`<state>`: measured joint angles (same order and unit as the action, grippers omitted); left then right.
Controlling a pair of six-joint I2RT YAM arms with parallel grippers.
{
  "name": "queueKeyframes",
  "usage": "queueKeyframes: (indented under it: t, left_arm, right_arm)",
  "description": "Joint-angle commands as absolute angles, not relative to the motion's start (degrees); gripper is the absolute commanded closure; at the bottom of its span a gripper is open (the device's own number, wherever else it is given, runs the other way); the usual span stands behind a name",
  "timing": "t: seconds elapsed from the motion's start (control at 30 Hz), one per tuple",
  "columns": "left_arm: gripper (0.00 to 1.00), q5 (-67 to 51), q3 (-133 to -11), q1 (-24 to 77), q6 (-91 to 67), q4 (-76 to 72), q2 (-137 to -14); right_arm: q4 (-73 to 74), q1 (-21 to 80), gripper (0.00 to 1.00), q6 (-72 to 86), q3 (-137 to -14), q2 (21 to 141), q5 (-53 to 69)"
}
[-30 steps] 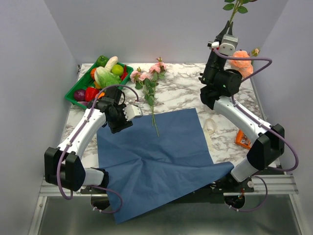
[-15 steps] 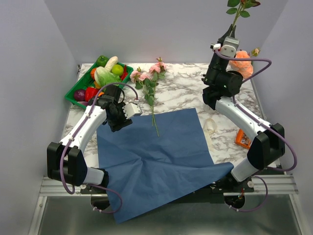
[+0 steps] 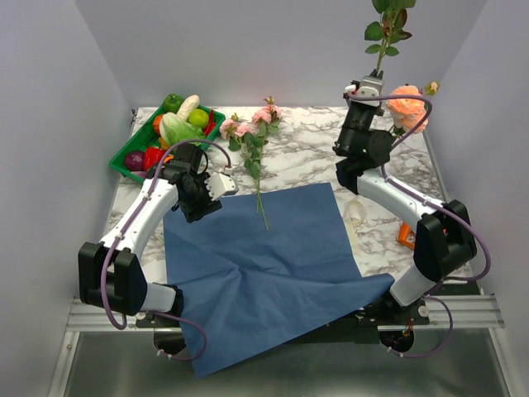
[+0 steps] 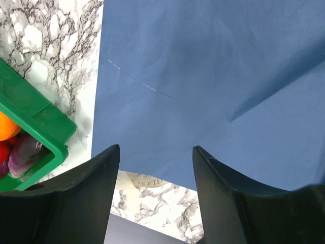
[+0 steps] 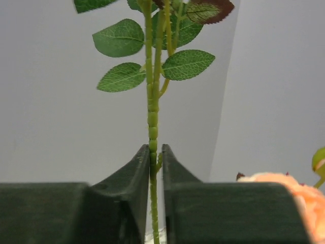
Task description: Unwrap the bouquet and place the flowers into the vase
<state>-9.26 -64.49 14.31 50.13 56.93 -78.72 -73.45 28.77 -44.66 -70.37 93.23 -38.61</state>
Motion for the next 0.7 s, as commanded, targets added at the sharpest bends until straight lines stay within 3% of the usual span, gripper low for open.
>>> queueKeyframes:
  t: [0.0,0.1,0.2,0.57,0.67]
  left_arm:
    - [0.32,-8.5,-65.0,14.1,50.8,58.1,-76.3]
    - [0.32,-8.8,-65.0,14.1,50.7,58.5,-75.6]
    - [0.32,-9.0,-65.0,14.1,50.8,58.9,-74.8]
    - [0.32,-10.6,-65.3,14.1,49.3,59.5,-71.9]
    - [0.32,-11.4,-65.4,14.1,48.6,59.2,-70.8]
  right_arm:
    - [-73.5,29.2,0.56,-38.4,-68.7,89.5,-46.2]
    - [-72.0,30.2,0.28,-36.0,-65.1,85.4,-49.8]
    - [-70.9,32.4,0.14,-36.5,-62.0,82.3,-51.1]
    - [-62.9,49.3,0.08,-39.6,-62.1,79.7,-58.4]
    - [-50.3,54.7,0.08,-31.0,-62.7,79.6,-59.7]
